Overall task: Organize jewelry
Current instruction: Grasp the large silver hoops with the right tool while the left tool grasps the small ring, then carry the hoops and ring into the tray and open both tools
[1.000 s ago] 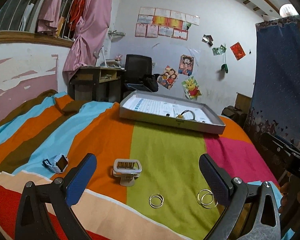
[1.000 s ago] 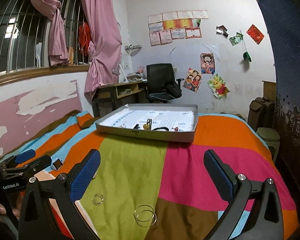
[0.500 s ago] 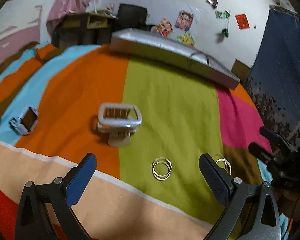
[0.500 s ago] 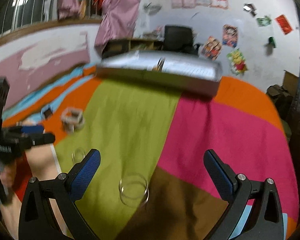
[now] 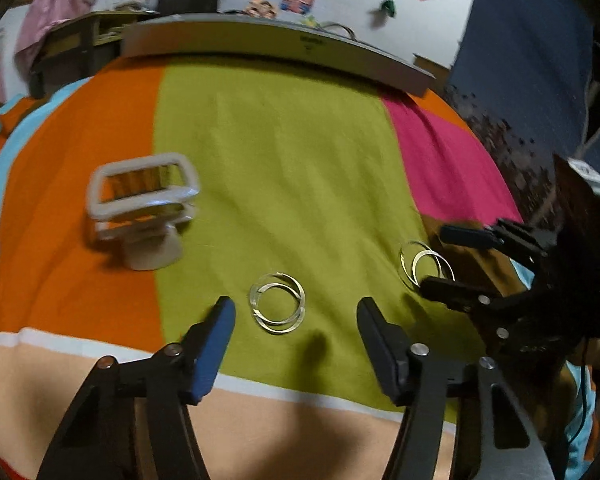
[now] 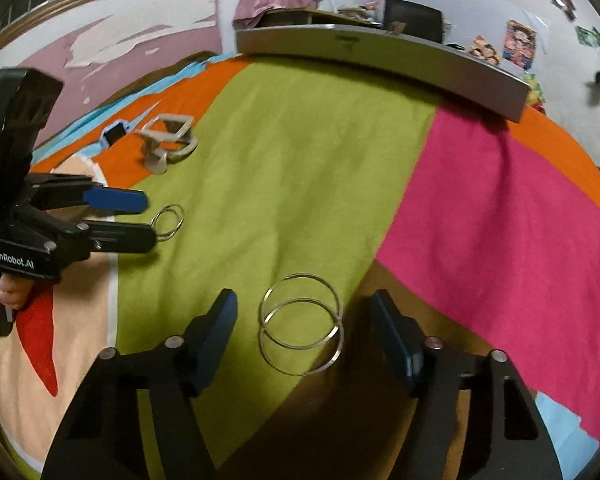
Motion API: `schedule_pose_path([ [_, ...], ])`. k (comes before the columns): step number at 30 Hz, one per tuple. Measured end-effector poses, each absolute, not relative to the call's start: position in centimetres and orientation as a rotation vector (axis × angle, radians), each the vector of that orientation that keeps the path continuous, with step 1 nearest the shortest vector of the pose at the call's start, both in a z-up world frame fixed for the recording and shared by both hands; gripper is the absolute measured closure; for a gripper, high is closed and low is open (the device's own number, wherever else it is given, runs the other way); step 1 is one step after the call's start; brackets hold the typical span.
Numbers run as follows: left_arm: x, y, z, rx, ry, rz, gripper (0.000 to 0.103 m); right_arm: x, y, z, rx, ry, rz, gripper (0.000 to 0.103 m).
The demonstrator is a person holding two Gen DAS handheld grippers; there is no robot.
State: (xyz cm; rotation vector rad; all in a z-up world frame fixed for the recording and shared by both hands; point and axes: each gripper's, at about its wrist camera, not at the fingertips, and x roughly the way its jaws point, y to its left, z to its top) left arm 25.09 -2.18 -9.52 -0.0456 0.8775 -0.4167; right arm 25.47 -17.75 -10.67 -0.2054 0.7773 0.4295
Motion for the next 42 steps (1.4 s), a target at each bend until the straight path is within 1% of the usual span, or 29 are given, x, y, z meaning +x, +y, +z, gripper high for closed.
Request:
schedule_pose_path([
  [4,25.5,-2.5,-10.4,-0.033,0.9,-0.418,0.051,25.9,-16.9,-11.4,-0.234,0.803,0.445,0.045],
  [6,25.7,-2.5,-10.5,-0.034,0.903,-0.42,0.052,26.2,-17.0,-11.7,-0.234,0.82,0.442,0.045],
  [9,25.9,-2.4,-10.8,-0.035,0.907,-0.408,0.058,26.1,-17.2,-11.8,-0.223,0.827,0.428,0.046],
  [11,25.9,-2.3,-10.9,-0.043,0.907,-0.4,0.065,25.9,-17.1,-12.0,-0.22,0.824,0.415,0.047],
  [12,25.9,-2.1,-11.0,-0.049,0.907,-0.398,0.066,25.7,-17.0,-12.1,-0.217,0.82,0.405,0.047],
  [14,25.9,-1.8,-11.2,-0.063,0.91,-0.391,0.074,25.5,-17.0,-12.4,-0.206,0.819,0.39,0.049],
  [17,26.0,-1.5,-11.2,-0.074,0.914,-0.396,0.074,25.1,-16.8,-12.5,-0.182,0.821,0.375,0.056],
  [18,26.0,-1.5,-11.2,-0.07,0.914,-0.397,0.075,24.9,-16.9,-12.5,-0.174,0.823,0.369,0.061],
  [19,26.0,-1.6,-11.2,-0.066,0.914,-0.398,0.075,24.8,-16.9,-12.5,-0.171,0.823,0.364,0.062],
  [25,25.8,-1.6,-10.7,-0.089,0.909,-0.41,0.076,23.9,-17.0,-12.3,-0.169,0.797,0.356,0.063],
  [29,25.6,-1.5,-9.3,-0.121,0.889,-0.416,0.076,23.3,-16.9,-10.7,-0.179,0.753,0.372,0.063],
  [36,26.8,-0.8,-4.7,-0.139,0.814,-0.419,0.076,24.1,-17.4,-5.3,-0.164,0.639,0.372,0.063],
  [42,31.0,-0.5,0.9,-0.113,0.74,-0.412,0.076,27.6,-17.8,0.8,-0.159,0.542,0.353,0.063],
])
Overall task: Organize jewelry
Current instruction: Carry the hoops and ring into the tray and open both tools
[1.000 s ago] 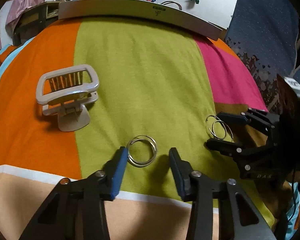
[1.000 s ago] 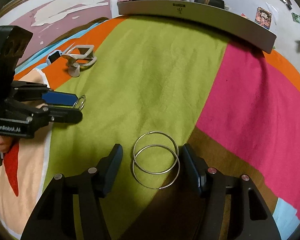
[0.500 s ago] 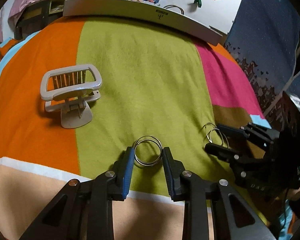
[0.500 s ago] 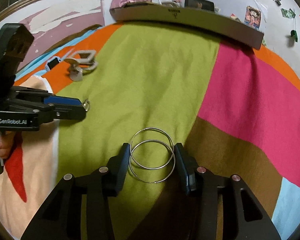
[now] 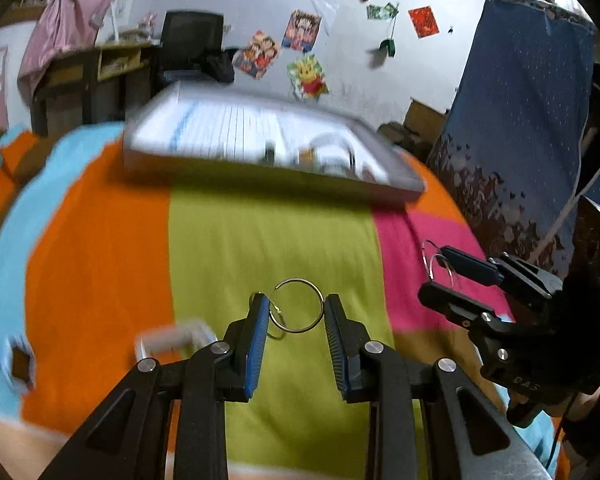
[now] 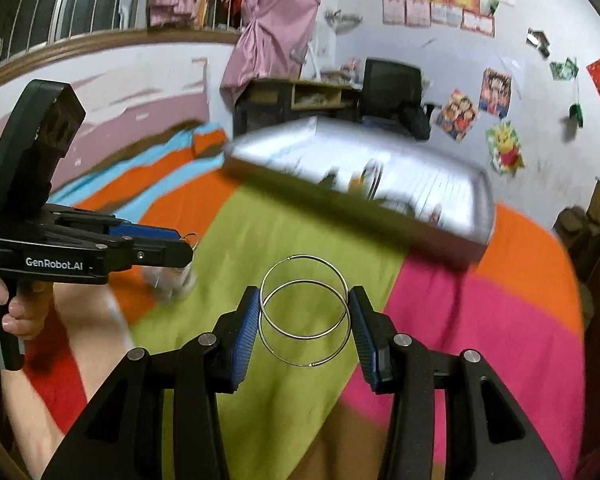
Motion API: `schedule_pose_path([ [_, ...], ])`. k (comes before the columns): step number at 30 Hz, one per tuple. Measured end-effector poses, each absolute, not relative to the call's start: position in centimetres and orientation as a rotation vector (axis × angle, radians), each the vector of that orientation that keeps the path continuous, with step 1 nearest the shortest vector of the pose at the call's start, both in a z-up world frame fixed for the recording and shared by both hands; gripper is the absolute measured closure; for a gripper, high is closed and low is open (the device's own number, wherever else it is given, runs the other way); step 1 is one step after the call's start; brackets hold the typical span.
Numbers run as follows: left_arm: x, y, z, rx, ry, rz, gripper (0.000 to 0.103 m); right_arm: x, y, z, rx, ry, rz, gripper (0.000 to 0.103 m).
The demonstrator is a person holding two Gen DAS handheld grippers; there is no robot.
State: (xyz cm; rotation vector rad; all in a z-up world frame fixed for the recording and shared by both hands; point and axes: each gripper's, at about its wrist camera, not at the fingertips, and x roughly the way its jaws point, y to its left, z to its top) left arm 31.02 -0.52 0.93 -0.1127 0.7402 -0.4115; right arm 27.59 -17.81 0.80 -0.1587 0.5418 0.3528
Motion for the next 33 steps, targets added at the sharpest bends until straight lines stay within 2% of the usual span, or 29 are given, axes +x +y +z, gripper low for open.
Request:
schedule_pose_path([
  [6,36.5,-0.4,6.3,-0.142,0.654,-0.404,0.076,33.3,-18.1,4.6,-0.129,0.503,0.293,0.063],
  [10,40.5,-1.3,7.3,-0.094,0.622,-0.37,0.076,37.6,-18.5,5.3,-0.096,0.51,0.249,0.063],
  [17,45.6,-2.6,4.6,-0.073,0.659,-0.319,0.076,43.5,-18.4,2.5,-0.07,0.612,0.161,0.063],
  [26,47.4,-3.4,1.1,-0.066,0.734,-0.284,0.076,44.7,-18.4,-0.2,-0.069,0.66,0.168,0.062],
  [33,47.1,-3.9,0.8,-0.052,0.73,-0.278,0.074,45.0,-19.1,-1.0,-0.027,0.656,0.185,0.062],
])
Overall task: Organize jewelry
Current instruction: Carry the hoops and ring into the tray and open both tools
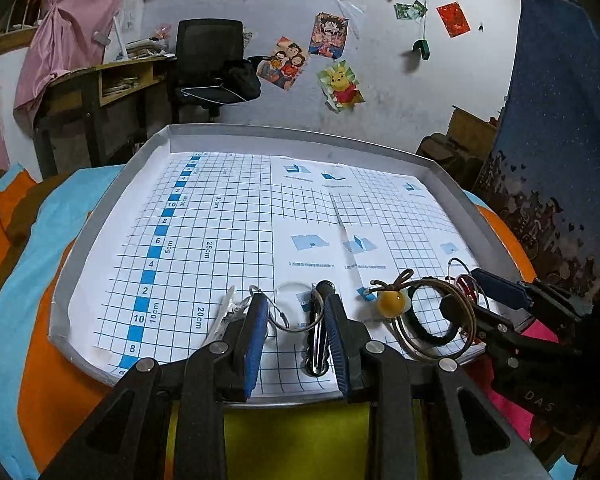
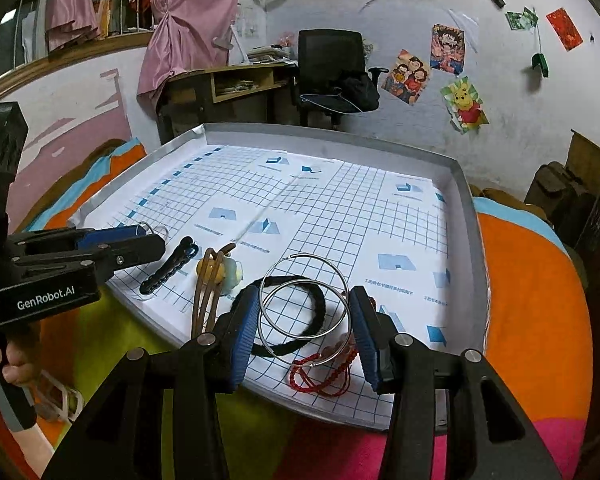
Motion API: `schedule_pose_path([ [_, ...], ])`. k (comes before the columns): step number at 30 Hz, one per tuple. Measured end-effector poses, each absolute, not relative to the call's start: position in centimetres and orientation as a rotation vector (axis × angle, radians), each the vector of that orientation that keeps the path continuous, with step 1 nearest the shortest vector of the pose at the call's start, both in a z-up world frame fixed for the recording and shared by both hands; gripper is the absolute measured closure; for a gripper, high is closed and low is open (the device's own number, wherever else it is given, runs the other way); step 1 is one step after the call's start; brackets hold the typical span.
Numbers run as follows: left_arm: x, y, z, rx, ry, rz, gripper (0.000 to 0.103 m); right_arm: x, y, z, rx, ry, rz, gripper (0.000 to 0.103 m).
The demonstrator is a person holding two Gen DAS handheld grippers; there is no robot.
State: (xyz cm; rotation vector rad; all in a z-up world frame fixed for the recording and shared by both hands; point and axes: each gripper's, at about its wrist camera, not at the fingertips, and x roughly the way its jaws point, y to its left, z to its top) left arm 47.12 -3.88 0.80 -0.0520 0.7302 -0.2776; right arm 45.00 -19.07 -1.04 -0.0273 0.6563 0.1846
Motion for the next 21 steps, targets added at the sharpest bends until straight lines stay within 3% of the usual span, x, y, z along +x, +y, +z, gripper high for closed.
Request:
schedule_pose_path([
  [3,46.9,-3.8,1.0,-0.055,0.725,-0.272,0.063,44.9,-19.1,-1.1,-0.025,0.653,0.185,0.061],
  [5,46.4,-3.6,1.3,-0.079,0.707,-0.261,0.04,44.6,-19.2,-1.0,-0.023,0.649,0.18,0.059],
  [9,45.6,-2.9,2.0,-0.114,0.676,-0.244,0.038,43.5,-20.2,-0.3,-0.006,0.625,0.168,0.054],
  [12,44.6,-2.6,2.9,-0.127,0.652,-0.231,0.028,42.3,-21.0,0.7,0.02,0.593,0.155,0.052],
  [21,38.1,-1.1,6.9,-0.172,0.495,-0.146,0.002,36.2,-22.4,5.9,0.098,0.41,0.128,0.021],
])
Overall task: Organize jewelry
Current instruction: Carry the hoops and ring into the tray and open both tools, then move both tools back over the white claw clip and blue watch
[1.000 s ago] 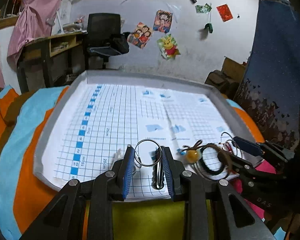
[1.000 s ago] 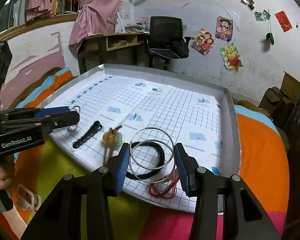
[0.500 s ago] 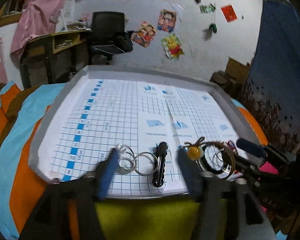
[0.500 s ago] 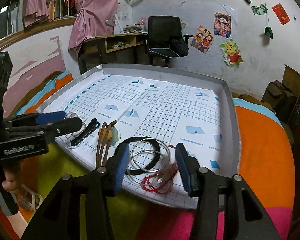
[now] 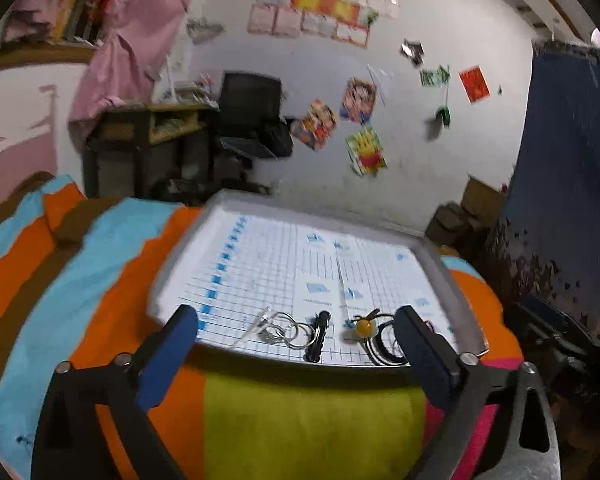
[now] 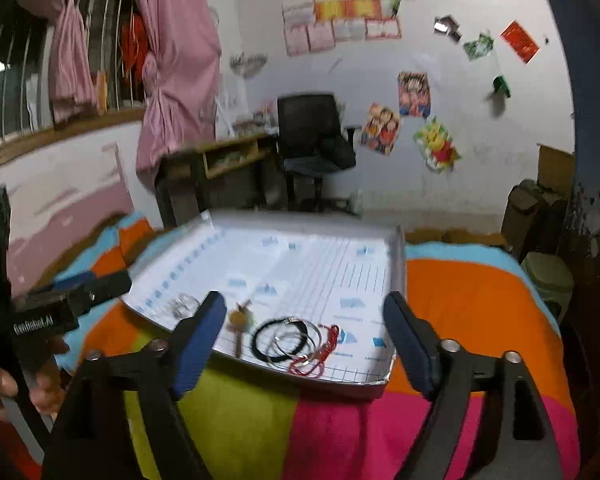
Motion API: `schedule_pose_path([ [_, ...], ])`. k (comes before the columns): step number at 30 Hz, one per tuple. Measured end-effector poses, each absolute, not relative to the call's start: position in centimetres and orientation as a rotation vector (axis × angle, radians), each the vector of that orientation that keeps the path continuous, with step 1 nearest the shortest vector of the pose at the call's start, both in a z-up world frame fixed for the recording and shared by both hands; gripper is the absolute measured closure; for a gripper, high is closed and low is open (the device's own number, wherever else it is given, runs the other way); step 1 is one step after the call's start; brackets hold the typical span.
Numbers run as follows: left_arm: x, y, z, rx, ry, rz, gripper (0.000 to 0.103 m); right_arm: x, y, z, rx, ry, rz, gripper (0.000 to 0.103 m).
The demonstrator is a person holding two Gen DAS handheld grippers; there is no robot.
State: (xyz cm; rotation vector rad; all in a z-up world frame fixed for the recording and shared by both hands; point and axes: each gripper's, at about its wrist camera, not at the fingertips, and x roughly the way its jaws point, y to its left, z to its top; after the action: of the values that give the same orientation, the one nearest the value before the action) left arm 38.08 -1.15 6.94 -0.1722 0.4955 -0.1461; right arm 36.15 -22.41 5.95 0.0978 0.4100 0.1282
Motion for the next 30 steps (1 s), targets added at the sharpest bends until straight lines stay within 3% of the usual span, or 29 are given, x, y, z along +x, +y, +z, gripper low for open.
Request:
schedule_pose_path([
  [3,34.8,-0.8,8.3,-0.16,0.431,-0.109,0.0,33.0,-22.4,7.7,0.117,0.344,0.133,0.012],
  [8,29.4,-0.1,10.1,-0.14,0.358,-0.083,0.0,27.8,-22.0,9.2,0.118,0.277,0.136,0.009],
  [11,26.8,0.5,10.9,-0.141,0.333,-0.078,0.0,24.7,-21.8,9.6,0.121,0.252,0.138,0.002],
  [30,11.5,2.8,9.8,-0.105,0.269,-0.028,0.0,10.7,-19.1,6.9,0.098,0.217,0.219,0.001],
])
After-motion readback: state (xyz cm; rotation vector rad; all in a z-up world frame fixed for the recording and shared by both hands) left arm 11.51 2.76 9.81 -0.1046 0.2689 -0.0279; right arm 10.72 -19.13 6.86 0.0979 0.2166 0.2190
